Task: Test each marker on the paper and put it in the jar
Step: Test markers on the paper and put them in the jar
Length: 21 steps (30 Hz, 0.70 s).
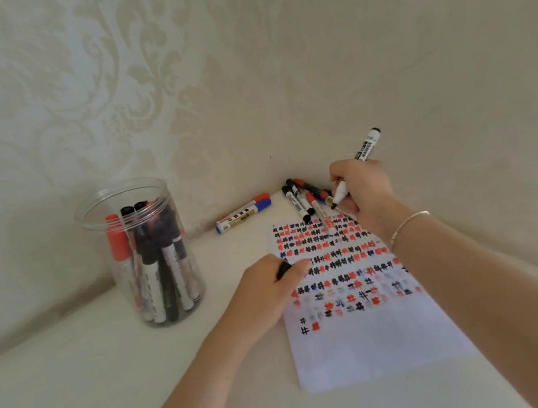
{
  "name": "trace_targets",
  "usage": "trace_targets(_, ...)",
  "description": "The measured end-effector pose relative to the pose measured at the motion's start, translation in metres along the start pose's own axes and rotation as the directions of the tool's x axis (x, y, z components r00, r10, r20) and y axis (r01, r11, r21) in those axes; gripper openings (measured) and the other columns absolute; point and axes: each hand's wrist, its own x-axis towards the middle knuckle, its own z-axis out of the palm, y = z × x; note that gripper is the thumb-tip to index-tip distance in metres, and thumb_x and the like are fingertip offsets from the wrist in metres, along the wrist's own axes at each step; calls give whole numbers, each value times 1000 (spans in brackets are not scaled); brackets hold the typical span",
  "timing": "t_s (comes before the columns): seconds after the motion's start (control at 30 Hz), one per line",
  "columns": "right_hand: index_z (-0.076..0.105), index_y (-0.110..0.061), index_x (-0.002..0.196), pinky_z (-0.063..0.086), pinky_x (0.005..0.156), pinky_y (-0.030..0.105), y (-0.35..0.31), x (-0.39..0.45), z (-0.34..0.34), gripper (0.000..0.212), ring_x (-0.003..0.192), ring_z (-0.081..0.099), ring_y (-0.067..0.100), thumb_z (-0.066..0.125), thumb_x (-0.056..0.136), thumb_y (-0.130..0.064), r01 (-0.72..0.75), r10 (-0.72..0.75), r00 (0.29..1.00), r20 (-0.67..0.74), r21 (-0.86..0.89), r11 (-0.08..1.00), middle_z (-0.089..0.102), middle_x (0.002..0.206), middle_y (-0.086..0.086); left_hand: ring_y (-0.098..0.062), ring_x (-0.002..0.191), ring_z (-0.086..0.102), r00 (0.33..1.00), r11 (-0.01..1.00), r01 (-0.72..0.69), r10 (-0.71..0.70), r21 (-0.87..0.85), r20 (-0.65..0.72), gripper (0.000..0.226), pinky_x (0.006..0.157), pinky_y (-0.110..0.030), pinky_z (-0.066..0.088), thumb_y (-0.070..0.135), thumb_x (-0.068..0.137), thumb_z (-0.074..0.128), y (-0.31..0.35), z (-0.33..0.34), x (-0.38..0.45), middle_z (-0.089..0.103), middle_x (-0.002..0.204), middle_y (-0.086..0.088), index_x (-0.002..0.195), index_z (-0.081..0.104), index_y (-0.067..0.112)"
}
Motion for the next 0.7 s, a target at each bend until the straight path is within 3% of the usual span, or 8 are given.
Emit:
trace_targets(0.13, 44, -8, 69, 26, 34, 20, 22, -6, 12, 14, 34, 31, 11, 50, 80, -1, -50, 49, 998, 28, 30, 998, 44, 35, 1, -6, 50, 38, 1000, 999, 5, -4, 50, -26, 39, 45, -14, 30, 38, 97, 47, -1, -8, 20, 43, 61, 1, 67, 45, 13)
trace_targets(0.2, 46, -7, 75, 26, 34, 21, 34, -11, 13, 9, 37, 30, 11, 52, 80, -4, -71, 70, 997, 38, 34, 997, 45, 33, -1, 0, 44, 39, 1000, 1000, 9, -8, 27, -17, 35, 43, -11, 30, 30, 98, 46, -4, -11, 30, 45, 59, 7, 66, 47, 16)
trace_targets(0.27, 51, -5, 84, 26, 32, 20, 45, -16, 11, 6, 37, 30, 12, 56, 84, -7, -86, 85, 994, 66, 23, 996, 48, 35, 1, 2, 50, 44, 1000, 999, -2, 1, 36, 16, 27, 48, -11, 31, 26, 98, 45, -6, -12, 36, 53, 65, 7, 73, 52, 18)
trace_targets(0.33, 55, -3, 85, 27, 31, 18, 56, -25, 7, 13, 35, 31, 13, 62, 86, -14, -79, 77, 992, 103, 16, 997, 54, 43, 7, -6, 61, 49, 997, 998, -10, 6, 59, 77, 22, 59, -20, 37, 27, 98, 45, -10, -12, 40, 59, 73, 4, 83, 57, 18)
trace_targets(0.43, 59, -3, 65, 43, 40, 22, 72, -43, 2, 36, 37, 45, 15, 66, 87, -32, -28, 40, 984, 174, -70, 997, 66, 59, 16, -12, 71, 54, 987, 993, -33, 14, 115, 162, 18, 65, -27, 40, 29, 97, 48, -18, -10, 42, 61, 79, 5, 89, 61, 19)
trace_targets(0.5, 65, -2, 69, 54, 51, 30, 79, -55, -1, 41, 43, 56, 18, 66, 86, -39, -14, 31, 974, 225, -76, 997, 70, 70, 20, -10, 69, 52, 982, 987, -59, 30, 148, 188, 18, 62, -24, 37, 32, 96, 52, -21, -8, 40, 59, 75, 9, 88, 63, 20)
trace_targets(0.6, 67, 0, 80, 56, 59, 34, 88, -64, -7, 28, 50, 61, 20, 71, 84, -27, 31, -18, 944, 330, -32, 999, 70, 74, 18, -8, 64, 51, 982, 979, -94, 61, 179, 181, 25, 61, -25, 41, 43, 91, 57, -24, -5, 39, 60, 75, 6, 87, 64, 19)
trace_targets(0.7, 63, -5, 68, 45, 50, 29, 98, -68, -13, 23, 50, 54, 19, 72, 82, -20, 119, -98, 927, 361, -34, 992, 62, 63, 9, -8, 70, 54, 979, 970, -132, 95, 203, 183, 21, 66, -27, 44, 42, 86, 63, -28, -4, 38, 62, 80, 7, 89, 61, 22)
